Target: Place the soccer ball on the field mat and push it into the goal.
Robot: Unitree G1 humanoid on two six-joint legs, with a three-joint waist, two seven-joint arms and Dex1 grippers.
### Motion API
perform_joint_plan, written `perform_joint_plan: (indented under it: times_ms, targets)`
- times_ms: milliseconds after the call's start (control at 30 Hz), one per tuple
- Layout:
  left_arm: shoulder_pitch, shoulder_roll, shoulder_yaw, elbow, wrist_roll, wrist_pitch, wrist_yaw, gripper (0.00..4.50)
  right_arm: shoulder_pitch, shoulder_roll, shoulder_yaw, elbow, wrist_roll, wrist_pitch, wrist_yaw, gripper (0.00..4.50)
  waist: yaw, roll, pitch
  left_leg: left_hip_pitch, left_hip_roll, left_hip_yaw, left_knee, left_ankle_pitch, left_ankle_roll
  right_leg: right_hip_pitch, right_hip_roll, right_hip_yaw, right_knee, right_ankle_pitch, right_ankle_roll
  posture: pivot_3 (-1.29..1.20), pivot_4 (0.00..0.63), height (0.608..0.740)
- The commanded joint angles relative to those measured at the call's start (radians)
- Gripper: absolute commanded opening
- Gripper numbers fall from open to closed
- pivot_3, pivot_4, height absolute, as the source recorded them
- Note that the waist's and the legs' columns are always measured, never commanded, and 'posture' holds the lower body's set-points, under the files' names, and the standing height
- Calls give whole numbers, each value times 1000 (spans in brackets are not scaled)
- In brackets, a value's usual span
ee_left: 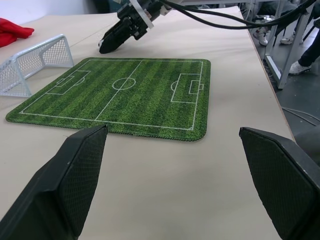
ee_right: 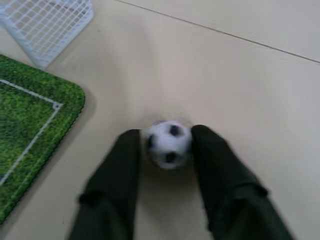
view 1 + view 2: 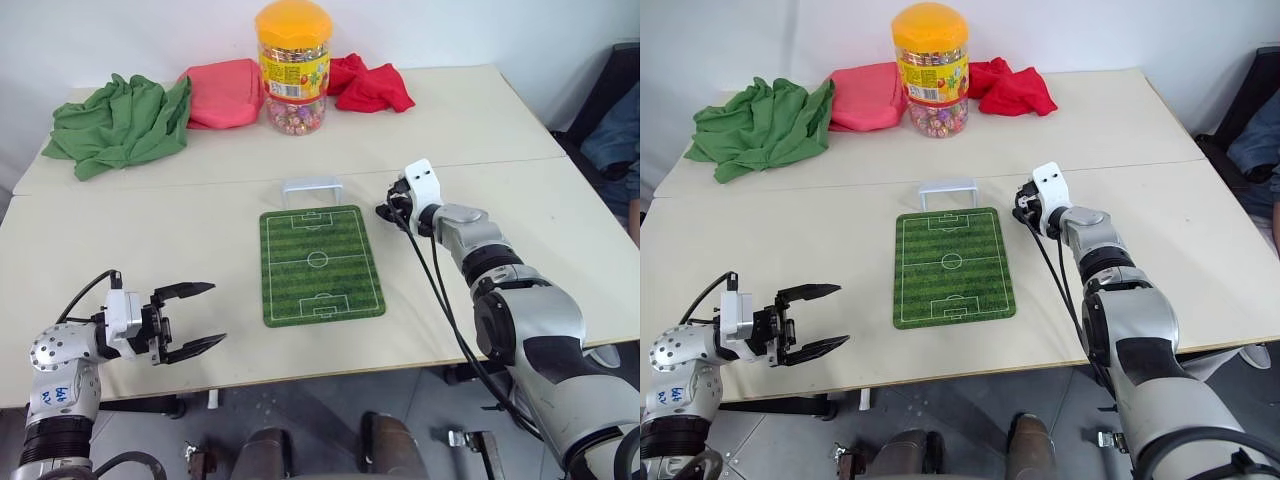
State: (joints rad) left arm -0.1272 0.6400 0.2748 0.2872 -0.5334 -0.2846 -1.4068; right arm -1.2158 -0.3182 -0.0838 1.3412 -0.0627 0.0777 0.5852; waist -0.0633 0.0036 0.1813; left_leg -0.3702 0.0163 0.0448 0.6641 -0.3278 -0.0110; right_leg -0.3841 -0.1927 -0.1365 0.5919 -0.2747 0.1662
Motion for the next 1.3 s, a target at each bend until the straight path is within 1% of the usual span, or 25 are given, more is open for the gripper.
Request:
perform_joint_plan:
  times_ms: [33,167,300,467,533,600,667,733,800,833,967,1100,1233,1300]
  targets:
    - [-9,6,17,-12,-12,-11,5,4500,-8,-13,-3,-18,-2,-8,0,839,1,0,0,0,0,0,0,0,0,0,0,0,0,0,0,0,150,740]
    - [-23,2,11,-4,-10,-11,2,4500,-29,-33,3,-40,1,-38,65,839,1,0,0,0,0,0,0,0,0,0,0,0,0,0,0,0,150,740]
    - [-37,-2,1,6,-14,-8,-16,4500,-44,-64,34,-96,3,-72,251,839,0,0,0,-1,0,1,0,0,0,-1,0,1,0,0,0,0,150,740]
    - [-44,-2,-14,20,-16,-6,-54,4500,11,-118,116,-235,-11,-69,489,839,0,0,0,-1,0,2,0,0,0,-3,0,2,1,0,0,0,150,740]
    - [-47,3,-19,23,-18,-5,-74,4500,46,-144,171,-327,-29,-30,584,839,1,0,0,-1,0,2,0,0,0,-3,0,2,1,0,0,0,150,740]
    - [-49,4,-22,22,-22,-1,-94,4500,104,-166,213,-468,-21,7,670,839,2,0,0,-1,0,2,0,0,0,-4,0,2,1,0,0,0,150,740]
    - [-39,4,-24,9,-32,7,-119,4500,179,-188,249,-643,-4,66,736,839,6,0,0,-2,0,3,0,0,0,-4,0,2,1,0,0,0,150,740]
    - [-30,7,-26,4,-41,15,-145,4500,282,-217,290,-878,17,133,798,839,8,0,0,-2,0,3,0,0,0,-5,0,3,2,0,0,0,150,740]
    - [-29,9,-25,19,-45,11,-159,4500,359,-230,320,-1082,47,228,827,839,11,0,0,-3,0,3,0,0,0,-7,0,3,3,0,0,0,150,740]
    - [-29,9,-25,27,-46,8,-161,4500,382,-230,330,-1154,59,269,828,839,11,0,0,-4,0,3,0,0,0,-7,0,3,3,0,0,0,150,740]
    - [-21,4,-25,52,-42,-7,-155,4500,428,-218,378,-1341,78,398,796,839,11,0,0,-4,0,5,2,0,0,-8,0,4,4,0,0,0,150,740]
    - [13,-3,-20,77,-29,-49,-150,4500,440,-186,467,-1390,66,413,774,839,15,-1,0,-3,0,5,2,0,0,-8,0,5,5,0,0,0,150,740]
    - [26,-2,-31,102,-14,-94,-146,4500,433,-181,501,-1379,71,398,770,839,19,-1,0,-3,0,5,2,-1,0,-8,0,5,4,0,0,0,150,740]
    - [44,-13,-28,83,-25,-96,-126,4500,414,-149,533,-1338,57,382,752,839,24,-1,0,-3,0,5,2,-1,0,-8,0,5,4,0,0,0,150,740]
